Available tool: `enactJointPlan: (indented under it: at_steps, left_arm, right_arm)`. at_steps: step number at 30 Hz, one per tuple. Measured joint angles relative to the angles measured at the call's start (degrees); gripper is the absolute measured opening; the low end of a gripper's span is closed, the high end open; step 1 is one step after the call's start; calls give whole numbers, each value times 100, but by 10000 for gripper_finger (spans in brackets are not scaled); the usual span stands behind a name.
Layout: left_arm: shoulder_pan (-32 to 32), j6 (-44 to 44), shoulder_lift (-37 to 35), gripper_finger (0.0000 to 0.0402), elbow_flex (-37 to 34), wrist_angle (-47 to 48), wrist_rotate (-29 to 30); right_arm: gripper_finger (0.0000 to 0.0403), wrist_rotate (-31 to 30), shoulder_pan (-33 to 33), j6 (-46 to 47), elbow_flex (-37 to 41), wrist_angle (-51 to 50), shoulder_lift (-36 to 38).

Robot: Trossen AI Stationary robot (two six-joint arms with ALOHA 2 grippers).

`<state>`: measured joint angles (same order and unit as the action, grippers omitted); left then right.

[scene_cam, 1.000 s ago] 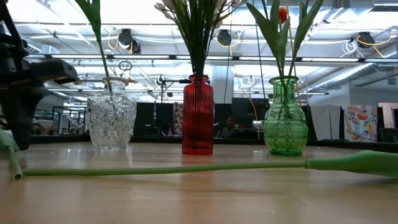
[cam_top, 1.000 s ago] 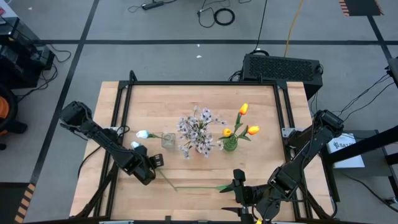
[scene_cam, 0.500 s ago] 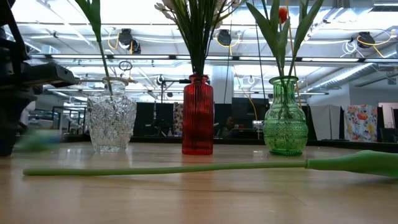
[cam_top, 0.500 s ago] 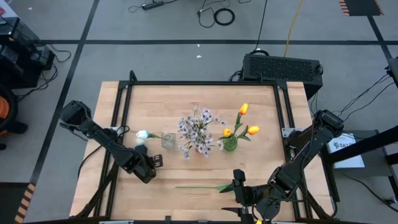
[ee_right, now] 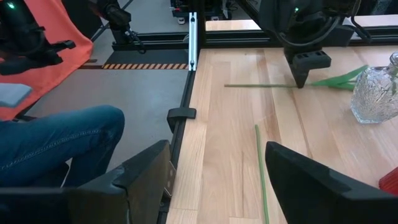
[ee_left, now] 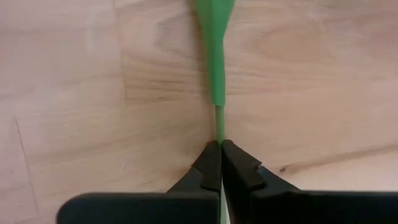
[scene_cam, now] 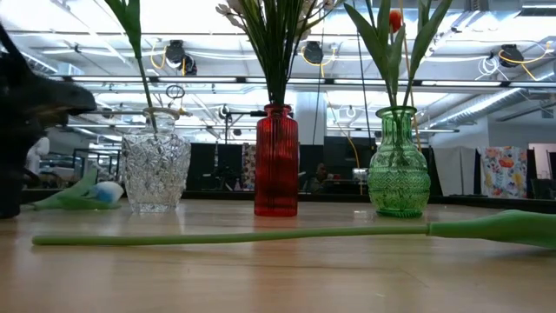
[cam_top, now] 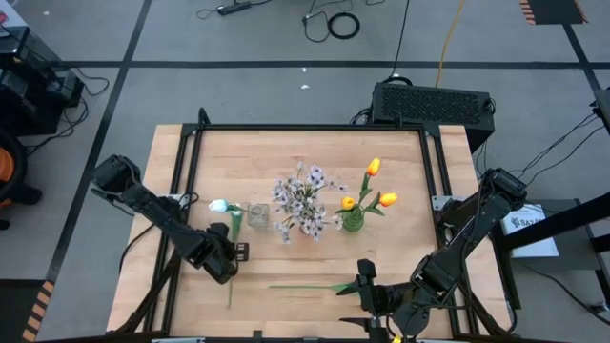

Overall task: Sort flowers into vase by color
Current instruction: Put the left white tulip into the transparent vase

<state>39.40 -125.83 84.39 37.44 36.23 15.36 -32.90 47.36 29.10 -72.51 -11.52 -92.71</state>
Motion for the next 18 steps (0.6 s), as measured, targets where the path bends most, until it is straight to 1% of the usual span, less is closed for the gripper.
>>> enactJointPlan:
  at_steps: [7,10,16,18]
  left_arm:
    - [440,768,-281,2,260,-137,103]
    - [656,1145,-353,2,509,-253,170]
    - [1099,2160,-351,1,1050,-867,42]
    - [1245,2345,-352,1,1202,-1062,33]
  right_arm:
    - [258,-1,2,8,0,-5,0]
    - [258,-1,-1,22,0,-5,0]
    - [258,-3,0,24,0,13,0]
    - [258,-3,-1,24,0,18,0]
